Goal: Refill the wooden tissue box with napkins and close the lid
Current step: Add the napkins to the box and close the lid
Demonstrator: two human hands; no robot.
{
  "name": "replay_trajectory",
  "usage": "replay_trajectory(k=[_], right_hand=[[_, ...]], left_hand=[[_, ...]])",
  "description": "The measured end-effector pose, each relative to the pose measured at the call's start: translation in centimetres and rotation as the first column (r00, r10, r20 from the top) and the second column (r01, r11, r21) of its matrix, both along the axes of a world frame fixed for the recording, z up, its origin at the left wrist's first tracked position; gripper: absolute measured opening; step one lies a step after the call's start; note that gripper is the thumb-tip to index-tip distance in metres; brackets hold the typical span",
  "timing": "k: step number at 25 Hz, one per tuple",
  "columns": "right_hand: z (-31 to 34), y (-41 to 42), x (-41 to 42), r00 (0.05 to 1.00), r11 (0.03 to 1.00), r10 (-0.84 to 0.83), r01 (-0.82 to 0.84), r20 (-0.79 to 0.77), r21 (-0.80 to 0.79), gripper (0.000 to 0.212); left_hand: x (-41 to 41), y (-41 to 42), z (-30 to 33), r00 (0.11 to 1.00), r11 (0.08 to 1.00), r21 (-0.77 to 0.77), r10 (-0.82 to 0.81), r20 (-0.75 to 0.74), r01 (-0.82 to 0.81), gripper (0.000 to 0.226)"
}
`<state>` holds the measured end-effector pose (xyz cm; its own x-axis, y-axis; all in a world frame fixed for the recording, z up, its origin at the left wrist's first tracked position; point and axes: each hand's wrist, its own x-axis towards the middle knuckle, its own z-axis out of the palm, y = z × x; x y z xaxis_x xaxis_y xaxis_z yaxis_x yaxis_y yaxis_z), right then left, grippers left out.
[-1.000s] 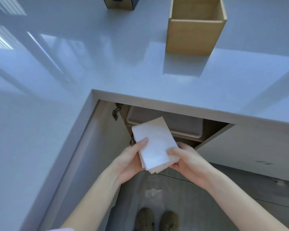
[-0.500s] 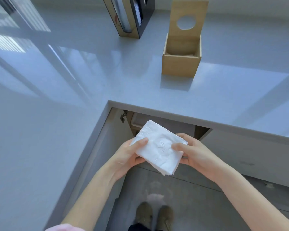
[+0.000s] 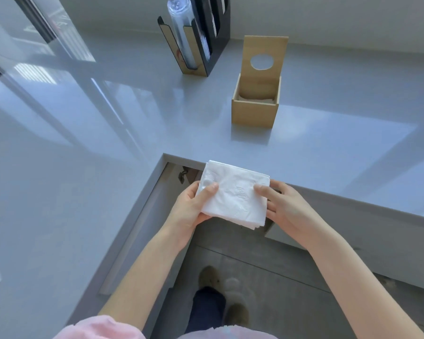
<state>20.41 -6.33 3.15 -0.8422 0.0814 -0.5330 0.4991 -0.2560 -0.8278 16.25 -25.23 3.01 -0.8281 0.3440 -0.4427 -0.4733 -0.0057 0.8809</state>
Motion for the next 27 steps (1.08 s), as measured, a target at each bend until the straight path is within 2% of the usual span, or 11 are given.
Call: replay_trajectory(k=[2,6,13,19,24,27], right_hand=[[0.4,0.2,-0.1,1.000,1.000,-0.007,0.007,0.010,0.008,0.044],[1.5,0.9,-1.3,1.000,0.989,0.001,-0.002,0.004,0.145,0.039],[2.8,2.7,-6.7,0.990,0.941,-0.137,0.137,-0.022,0.310,0.034],[3.7,3.6,-13.3,0.984,0.919,-0.170,0.179,-0.058,0.350,0.025],[4.0,4.9,-17.2,0.975,0.904,-0.211,0.221,-0.068,0.365,0.020],[4.0,6.0,-18.8,0.972,0.896,-0.223,0.232,-0.066,0.378,0.019]], left_hand=[[0.2,0.2,0.2,1.000,1.000,-0.011,0.027,0.009,-0.027,0.039],[-0.9,0.8,0.0,1.000,0.999,-0.040,-0.015,0.026,0.016,0.038],[-7.8,3.9,1.2,0.998,0.995,-0.079,-0.064,-0.012,0.063,0.034],[-15.8,4.7,2.5,0.989,0.983,-0.153,-0.116,-0.088,0.102,0.030],[-20.2,6.0,2.6,0.982,0.963,-0.249,-0.139,-0.124,0.105,0.013],[-22.1,7.1,2.8,0.971,0.941,-0.320,-0.173,-0.168,0.112,0.021]])
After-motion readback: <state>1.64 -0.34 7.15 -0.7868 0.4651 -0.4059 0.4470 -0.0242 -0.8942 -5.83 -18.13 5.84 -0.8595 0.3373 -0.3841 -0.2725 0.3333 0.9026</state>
